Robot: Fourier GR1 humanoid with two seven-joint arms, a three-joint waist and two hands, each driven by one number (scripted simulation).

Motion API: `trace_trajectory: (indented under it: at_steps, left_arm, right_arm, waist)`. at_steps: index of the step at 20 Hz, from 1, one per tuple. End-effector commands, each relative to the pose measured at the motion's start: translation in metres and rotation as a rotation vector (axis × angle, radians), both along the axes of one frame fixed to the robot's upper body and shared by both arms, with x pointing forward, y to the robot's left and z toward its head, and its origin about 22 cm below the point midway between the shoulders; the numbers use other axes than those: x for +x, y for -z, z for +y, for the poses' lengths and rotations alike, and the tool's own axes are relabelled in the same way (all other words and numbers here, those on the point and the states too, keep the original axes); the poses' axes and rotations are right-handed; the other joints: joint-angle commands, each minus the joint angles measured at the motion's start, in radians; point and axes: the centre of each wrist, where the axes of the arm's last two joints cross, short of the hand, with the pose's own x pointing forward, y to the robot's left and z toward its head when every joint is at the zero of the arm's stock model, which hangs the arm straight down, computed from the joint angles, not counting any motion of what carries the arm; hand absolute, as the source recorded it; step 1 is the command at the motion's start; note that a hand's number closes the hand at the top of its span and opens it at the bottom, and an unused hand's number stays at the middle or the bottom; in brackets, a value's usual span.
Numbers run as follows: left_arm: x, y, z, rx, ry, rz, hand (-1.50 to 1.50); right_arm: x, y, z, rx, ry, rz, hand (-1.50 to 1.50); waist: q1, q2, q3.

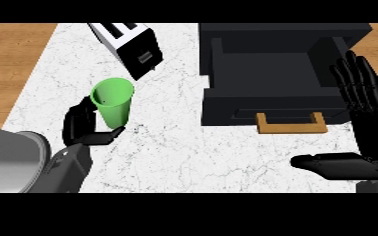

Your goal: Pick up the cup, place it into the drawer and close the drawer

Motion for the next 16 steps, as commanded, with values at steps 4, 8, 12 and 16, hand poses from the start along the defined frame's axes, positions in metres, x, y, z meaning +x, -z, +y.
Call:
trace_trajectory:
  at_steps: [4, 8, 12, 16]
  left_arm:
    - [0.038, -0.044, -0.018, 0.001, 0.143, -0.181, 1.50]
    - [0.068, -0.086, -0.064, 0.056, 0.150, -0.248, 1.50]
    - [0.070, -0.123, -0.085, 0.100, 0.164, -0.277, 1.50]
    - [0.081, -0.169, -0.124, 0.118, 0.224, -0.276, 1.50]
  right_arm:
    - [0.005, 0.008, 0.005, 0.013, 0.012, 0.020, -1.50]
    - [-0.010, 0.002, 0.000, -0.005, 0.021, 0.014, -1.50]
    - [-0.002, 0.011, -0.008, -0.001, 0.034, 0.019, -1.50]
    - [0.002, 0.003, -0.028, 0.016, 0.035, -0.001, -1.50]
  waist:
    - [0.018, -0.006, 0.002]
    - [0.012, -0.010, 0.003]
    - [0.021, -0.010, 0.003]
    - [0.017, -0.008, 0.003]
